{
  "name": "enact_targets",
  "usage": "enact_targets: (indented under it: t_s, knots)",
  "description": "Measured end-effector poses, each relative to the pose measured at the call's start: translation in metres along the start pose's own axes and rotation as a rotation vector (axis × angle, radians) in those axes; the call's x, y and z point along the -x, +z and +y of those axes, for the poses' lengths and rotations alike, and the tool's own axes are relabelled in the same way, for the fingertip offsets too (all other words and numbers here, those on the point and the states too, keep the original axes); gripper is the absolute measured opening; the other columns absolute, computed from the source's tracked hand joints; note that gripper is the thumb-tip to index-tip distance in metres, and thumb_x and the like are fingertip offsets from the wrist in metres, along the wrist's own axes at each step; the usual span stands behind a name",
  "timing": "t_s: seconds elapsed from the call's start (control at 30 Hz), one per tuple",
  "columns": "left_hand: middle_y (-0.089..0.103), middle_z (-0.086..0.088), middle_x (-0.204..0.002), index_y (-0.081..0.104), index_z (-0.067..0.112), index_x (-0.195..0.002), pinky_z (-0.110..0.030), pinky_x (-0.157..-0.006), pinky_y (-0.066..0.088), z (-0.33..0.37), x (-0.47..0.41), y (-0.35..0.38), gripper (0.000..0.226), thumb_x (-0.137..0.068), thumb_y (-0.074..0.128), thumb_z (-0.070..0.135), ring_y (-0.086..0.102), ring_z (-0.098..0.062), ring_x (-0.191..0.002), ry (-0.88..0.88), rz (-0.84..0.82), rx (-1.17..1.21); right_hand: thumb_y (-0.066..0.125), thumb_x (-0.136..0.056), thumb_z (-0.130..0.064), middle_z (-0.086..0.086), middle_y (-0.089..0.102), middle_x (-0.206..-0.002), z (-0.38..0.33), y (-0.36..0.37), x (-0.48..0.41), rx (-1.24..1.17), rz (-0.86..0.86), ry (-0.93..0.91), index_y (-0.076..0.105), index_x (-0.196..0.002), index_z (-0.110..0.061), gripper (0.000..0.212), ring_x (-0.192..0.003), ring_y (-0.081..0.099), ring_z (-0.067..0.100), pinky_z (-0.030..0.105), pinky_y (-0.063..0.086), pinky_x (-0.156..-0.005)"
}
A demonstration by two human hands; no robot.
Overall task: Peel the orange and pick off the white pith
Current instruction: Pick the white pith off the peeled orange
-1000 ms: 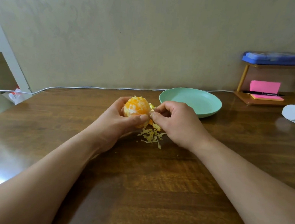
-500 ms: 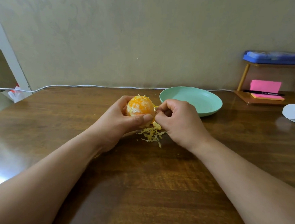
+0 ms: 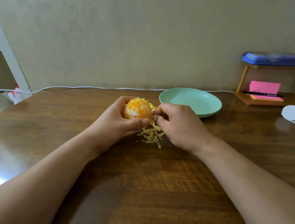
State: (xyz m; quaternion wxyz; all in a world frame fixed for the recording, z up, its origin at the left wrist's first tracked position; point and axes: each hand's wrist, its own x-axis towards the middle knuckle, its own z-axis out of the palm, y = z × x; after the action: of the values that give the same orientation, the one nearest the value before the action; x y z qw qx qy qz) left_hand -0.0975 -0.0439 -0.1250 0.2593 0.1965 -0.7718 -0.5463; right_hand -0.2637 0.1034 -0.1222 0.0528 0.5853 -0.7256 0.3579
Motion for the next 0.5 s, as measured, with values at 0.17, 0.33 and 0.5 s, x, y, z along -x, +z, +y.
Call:
enact_targets:
  t_s: [0.17,0.33,0.5]
  knots:
    - [0.072,-0.006,-0.124,0.057,0.023,-0.141,-0.035,-0.088,0.064,0.0024,0.0015,0.0036,0.081,-0.071,0.096,0.034,0.076,-0.022,-0.11,-0.003,0.001,0.05,0.07,-0.101,-0.027,-0.011,0.067,-0.075,-0.0013,-0.0007,0.0007,0.022,0.045,-0.035,0.073,-0.093,-0.023,0.009,-0.067,0.062,0.007,0.024,0.045,-0.059]
    - [0.07,-0.014,-0.135,0.056,0.018,-0.143,-0.042,-0.096,0.063,0.0002,-0.0016,0.0045,0.079,-0.075,0.094,0.03,0.073,-0.03,-0.121,-0.12,-0.067,0.317,0.071,-0.099,-0.025,-0.009,0.072,-0.079,0.0024,0.0017,-0.0001,-0.172,0.082,0.058,0.073,-0.089,-0.025,0.01,-0.074,0.068,0.012,0.037,0.059,-0.068]
    - [0.067,-0.02,-0.143,0.051,0.005,-0.15,-0.05,-0.105,0.058,-0.0022,-0.0046,0.0021,0.063,-0.095,0.075,0.022,0.068,-0.037,-0.13,-0.195,-0.127,0.62,0.066,-0.103,-0.026,-0.007,0.077,-0.09,0.0002,0.0041,-0.0039,-0.327,0.067,0.23,0.074,-0.096,-0.024,0.01,-0.076,0.075,0.01,0.037,0.064,-0.074]
